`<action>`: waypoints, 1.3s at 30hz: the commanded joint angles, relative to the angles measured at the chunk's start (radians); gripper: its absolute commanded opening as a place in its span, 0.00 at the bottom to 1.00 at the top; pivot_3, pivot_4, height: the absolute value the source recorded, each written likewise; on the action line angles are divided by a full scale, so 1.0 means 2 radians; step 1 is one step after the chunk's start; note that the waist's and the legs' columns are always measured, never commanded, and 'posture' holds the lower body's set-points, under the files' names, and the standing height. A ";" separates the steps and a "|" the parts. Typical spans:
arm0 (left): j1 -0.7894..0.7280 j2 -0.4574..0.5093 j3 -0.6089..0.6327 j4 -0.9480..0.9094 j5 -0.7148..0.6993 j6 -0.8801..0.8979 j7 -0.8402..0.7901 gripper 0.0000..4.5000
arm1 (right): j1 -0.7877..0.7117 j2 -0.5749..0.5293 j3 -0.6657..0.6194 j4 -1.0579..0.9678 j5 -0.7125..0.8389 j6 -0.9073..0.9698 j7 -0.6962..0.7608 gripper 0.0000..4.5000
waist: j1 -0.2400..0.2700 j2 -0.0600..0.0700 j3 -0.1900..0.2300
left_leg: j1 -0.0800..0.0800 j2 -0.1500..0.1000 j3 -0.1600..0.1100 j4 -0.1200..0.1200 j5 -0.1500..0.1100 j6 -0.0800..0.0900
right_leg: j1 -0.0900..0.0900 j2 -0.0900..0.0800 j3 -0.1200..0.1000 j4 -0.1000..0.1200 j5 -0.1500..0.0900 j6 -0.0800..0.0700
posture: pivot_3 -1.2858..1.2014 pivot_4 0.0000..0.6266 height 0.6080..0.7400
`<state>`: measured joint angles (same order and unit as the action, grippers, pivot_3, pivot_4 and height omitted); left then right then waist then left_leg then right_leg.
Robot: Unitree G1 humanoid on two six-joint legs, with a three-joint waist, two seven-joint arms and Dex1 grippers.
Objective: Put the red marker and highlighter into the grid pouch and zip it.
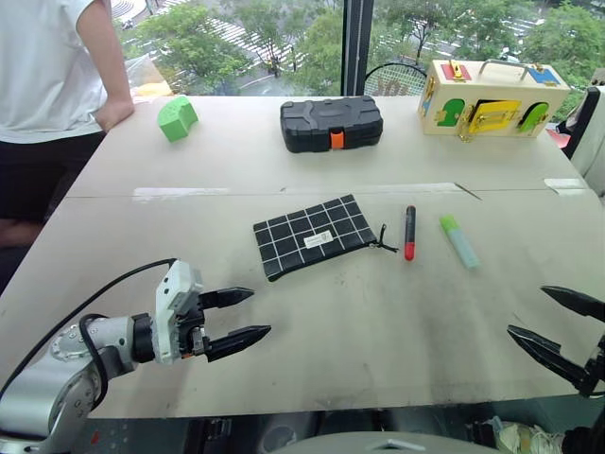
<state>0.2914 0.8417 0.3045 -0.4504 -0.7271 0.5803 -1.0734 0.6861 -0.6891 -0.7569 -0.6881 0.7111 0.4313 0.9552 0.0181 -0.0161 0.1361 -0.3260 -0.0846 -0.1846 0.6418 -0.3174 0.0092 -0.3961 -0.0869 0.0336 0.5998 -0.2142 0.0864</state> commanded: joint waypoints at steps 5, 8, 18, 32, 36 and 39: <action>-0.052 -0.044 0.011 0.034 0.026 -0.023 0.073 0.99 | 0.005 0.026 0.004 -0.037 0.026 -0.011 -0.010 1.00 | 0.004 0.000 0.000 | 0.000 0.000 0.000 0.000 0.000 0.000 | 0.000 0.000 0.000 0.000 0.000 0.000 | 0.52 0.24 1.00; -0.072 -0.047 0.011 0.044 0.027 -0.016 0.087 0.99 | 0.010 0.035 0.002 -0.063 0.054 -0.015 -0.002 1.00 | 0.004 0.000 0.000 | 0.000 0.000 -0.001 0.000 0.000 0.000 | 0.000 0.000 0.000 0.000 0.001 0.001 | 0.52 0.24 1.00; -0.164 0.001 -0.089 0.345 0.361 -0.624 0.084 0.99 | 0.021 0.027 0.032 -0.110 0.065 -0.014 -0.005 1.00 | 0.012 0.000 -0.001 | 0.000 0.000 0.001 0.000 0.000 -0.001 | 0.000 0.000 0.000 -0.001 0.001 -0.002 | 0.52 0.24 1.00; -0.310 -0.035 -0.184 0.538 0.564 -0.865 0.254 0.99 | 0.053 0.042 0.040 -0.125 0.061 -0.035 -0.007 1.00 | 0.012 -0.001 -0.001 | 0.000 -0.001 0.000 0.000 0.001 -0.001 | 0.000 0.000 -0.001 -0.004 0.003 0.001 | 0.52 0.24 1.00; -0.319 -0.045 -0.196 0.535 0.619 -0.841 0.310 0.99 | 0.057 0.044 0.042 -0.126 0.059 -0.040 -0.008 1.00 | 0.013 0.000 -0.002 | 0.000 -0.001 0.000 0.000 0.001 -0.001 | 0.001 0.000 -0.001 -0.003 0.003 0.001 | 0.52 0.24 1.00; -0.324 -0.053 -0.205 0.529 0.639 -0.825 0.341 0.99 | 0.060 0.046 0.046 -0.128 0.057 -0.043 -0.010 1.00 | 0.016 0.001 -0.003 | 0.000 -0.001 0.000 0.000 0.001 -0.001 | 0.001 0.000 -0.001 -0.003 0.003 0.002 | 0.52 0.24 1.00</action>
<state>-0.3540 0.7497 -0.0776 0.6162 0.5088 -1.1030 -0.4175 0.7993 -0.6012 -0.6650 -0.9124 0.8215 0.3659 0.9340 0.0492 -0.0131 0.1293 -0.3258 -0.0865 -0.1854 0.6428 -0.3158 0.0074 -0.3942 -0.0872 0.0320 0.5937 -0.2083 0.0916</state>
